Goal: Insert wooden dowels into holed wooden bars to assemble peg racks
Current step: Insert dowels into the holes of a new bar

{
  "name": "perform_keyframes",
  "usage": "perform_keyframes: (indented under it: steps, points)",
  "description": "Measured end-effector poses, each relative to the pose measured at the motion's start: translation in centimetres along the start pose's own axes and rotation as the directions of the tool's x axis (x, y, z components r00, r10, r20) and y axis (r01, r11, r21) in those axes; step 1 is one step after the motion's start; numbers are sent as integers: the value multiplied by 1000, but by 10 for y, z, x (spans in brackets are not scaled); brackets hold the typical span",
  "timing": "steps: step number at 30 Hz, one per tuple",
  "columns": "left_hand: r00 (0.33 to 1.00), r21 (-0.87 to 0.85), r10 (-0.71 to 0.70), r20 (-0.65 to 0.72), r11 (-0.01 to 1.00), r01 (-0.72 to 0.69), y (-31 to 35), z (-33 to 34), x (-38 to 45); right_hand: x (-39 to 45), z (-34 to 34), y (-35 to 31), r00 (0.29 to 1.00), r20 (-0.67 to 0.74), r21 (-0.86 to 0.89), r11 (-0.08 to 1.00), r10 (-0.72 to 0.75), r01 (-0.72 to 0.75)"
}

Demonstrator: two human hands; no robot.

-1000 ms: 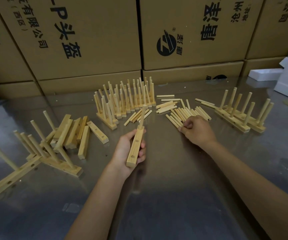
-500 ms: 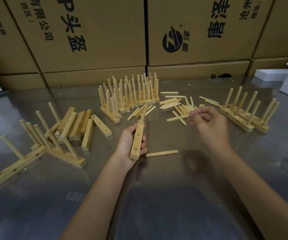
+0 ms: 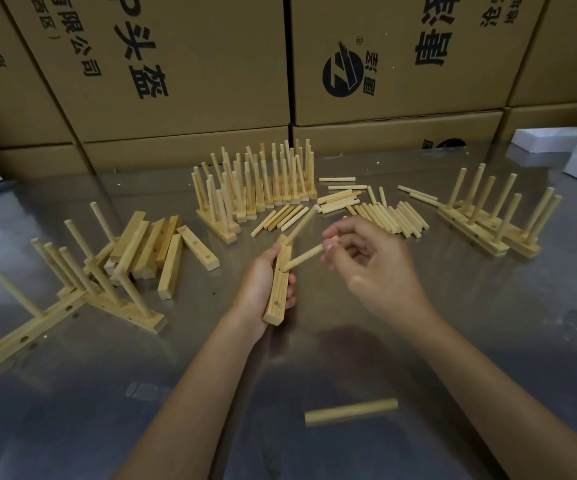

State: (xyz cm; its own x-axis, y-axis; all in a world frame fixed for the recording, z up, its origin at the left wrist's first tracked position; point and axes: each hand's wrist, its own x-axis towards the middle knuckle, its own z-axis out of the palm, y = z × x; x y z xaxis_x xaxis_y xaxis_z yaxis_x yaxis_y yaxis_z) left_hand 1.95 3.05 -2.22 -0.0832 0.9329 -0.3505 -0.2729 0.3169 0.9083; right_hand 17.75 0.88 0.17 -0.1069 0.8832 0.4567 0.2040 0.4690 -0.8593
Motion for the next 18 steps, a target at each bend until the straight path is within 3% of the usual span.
perform_keyframes:
  steps: [7, 18]
  points:
    - [998, 90, 62, -22, 994, -60, -6, 1, 4, -2, 5, 3, 985, 133, 160, 978, 113, -134]
    - [986, 168, 158, -58, 975, -146, -13, 4, 8, -6, 14, 9, 994, -8, 200, 974, 110, -106]
